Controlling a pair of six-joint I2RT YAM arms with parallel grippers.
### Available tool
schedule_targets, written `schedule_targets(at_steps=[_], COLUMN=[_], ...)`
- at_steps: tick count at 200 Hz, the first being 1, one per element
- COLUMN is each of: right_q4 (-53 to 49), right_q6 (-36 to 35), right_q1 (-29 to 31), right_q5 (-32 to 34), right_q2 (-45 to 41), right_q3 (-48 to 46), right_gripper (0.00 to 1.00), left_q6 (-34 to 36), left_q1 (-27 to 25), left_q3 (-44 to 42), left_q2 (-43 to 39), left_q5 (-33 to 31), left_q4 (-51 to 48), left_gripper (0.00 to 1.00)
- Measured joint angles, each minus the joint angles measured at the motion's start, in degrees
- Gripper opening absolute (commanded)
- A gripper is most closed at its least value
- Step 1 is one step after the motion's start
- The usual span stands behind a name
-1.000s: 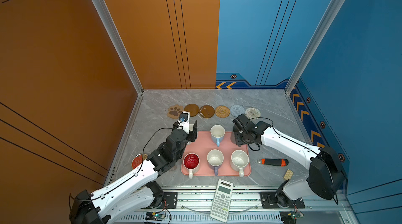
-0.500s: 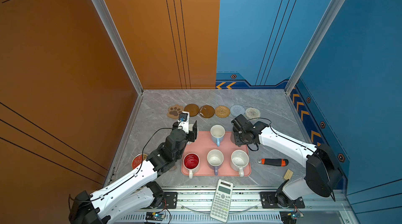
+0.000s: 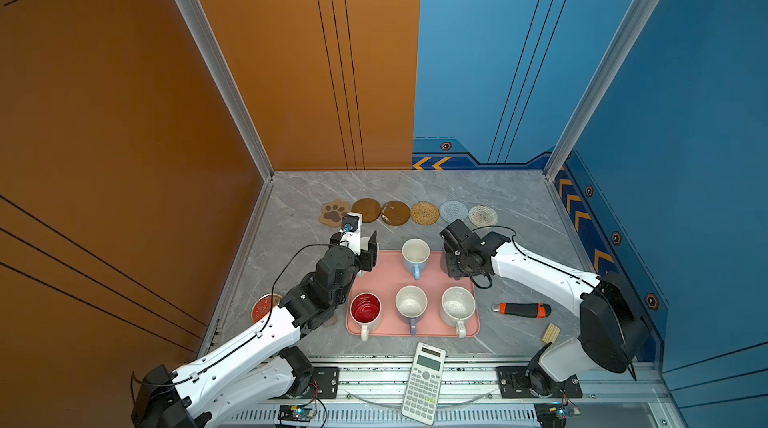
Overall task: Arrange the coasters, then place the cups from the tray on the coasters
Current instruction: 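Lower the right gripper into the grey mug and grip its rim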
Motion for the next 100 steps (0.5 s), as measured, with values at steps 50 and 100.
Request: schedule_targets(at_steps=[50, 100], right_q4=[-0.02, -0.04], right_q6=[1.05, 1.05], right_q1=[0.24, 0.31], right_q5=[-0.02, 0.04], right_q2=[0.39, 0.42], right_q3=[0.0, 0.0], right_gripper=[0.0, 0.0], left_q6=[-0.2, -0.42], left_q1=[0.22, 0.26], left_q3=[0.0, -0.02], left_q2=[0.0, -0.02], left_q5=[0.04, 0.2], left_q4=[0.0, 0.0], left_gripper=[0.68, 0.67])
